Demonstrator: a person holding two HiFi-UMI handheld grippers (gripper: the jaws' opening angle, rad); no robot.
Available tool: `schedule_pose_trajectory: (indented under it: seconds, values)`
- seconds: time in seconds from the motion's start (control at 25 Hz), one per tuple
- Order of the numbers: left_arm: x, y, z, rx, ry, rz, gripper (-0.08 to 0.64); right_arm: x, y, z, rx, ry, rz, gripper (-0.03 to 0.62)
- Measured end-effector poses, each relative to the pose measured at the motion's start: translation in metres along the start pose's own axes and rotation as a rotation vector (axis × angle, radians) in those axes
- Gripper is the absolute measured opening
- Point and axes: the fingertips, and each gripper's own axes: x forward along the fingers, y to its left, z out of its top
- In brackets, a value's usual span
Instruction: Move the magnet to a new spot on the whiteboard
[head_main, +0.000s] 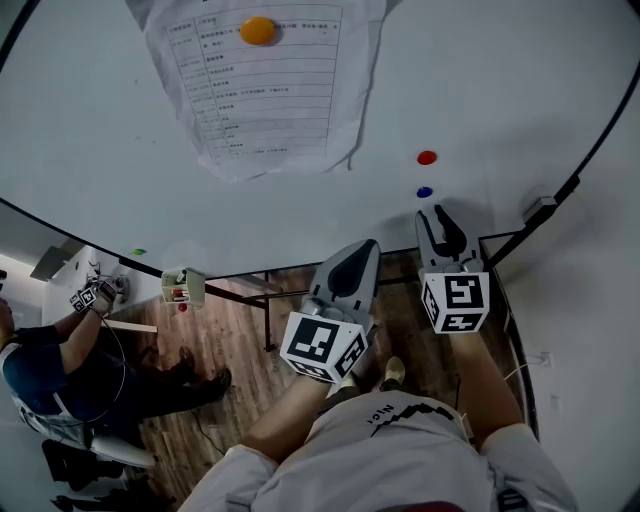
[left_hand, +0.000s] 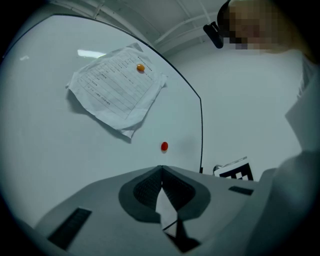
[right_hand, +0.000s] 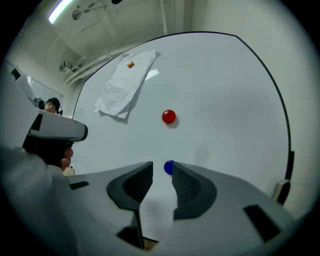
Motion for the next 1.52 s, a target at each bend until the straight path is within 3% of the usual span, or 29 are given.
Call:
schedule_pose_trajectory:
  seconds: [0.16, 0.44, 0.92, 1.52]
  values:
    - [-0.007, -0.001, 0.000, -0.014, 0.003, -0.016, 0.011, -0.013, 0.014, 0.009, 0.046, 0.002, 0.034, 0.124]
    - [-0.032, 0.006, 0.004, -0.019, 0.014, -0.050, 0.011, -0.042, 0.059, 0.032, 0.118, -0.027, 0.081, 0.057]
    - [-0.068, 0.006, 0.015, -0.045, -0.006, -0.140, 0.011, -0.072, 0.116, 0.046, 0.078, -0.023, 0.094, 0.020]
    - [-0.082, 0.015, 0.021, -0.039, -0.022, -0.131, 0.011, -0.074, 0.149, 0.055, 0.064, -0.022, 0.128, 0.014]
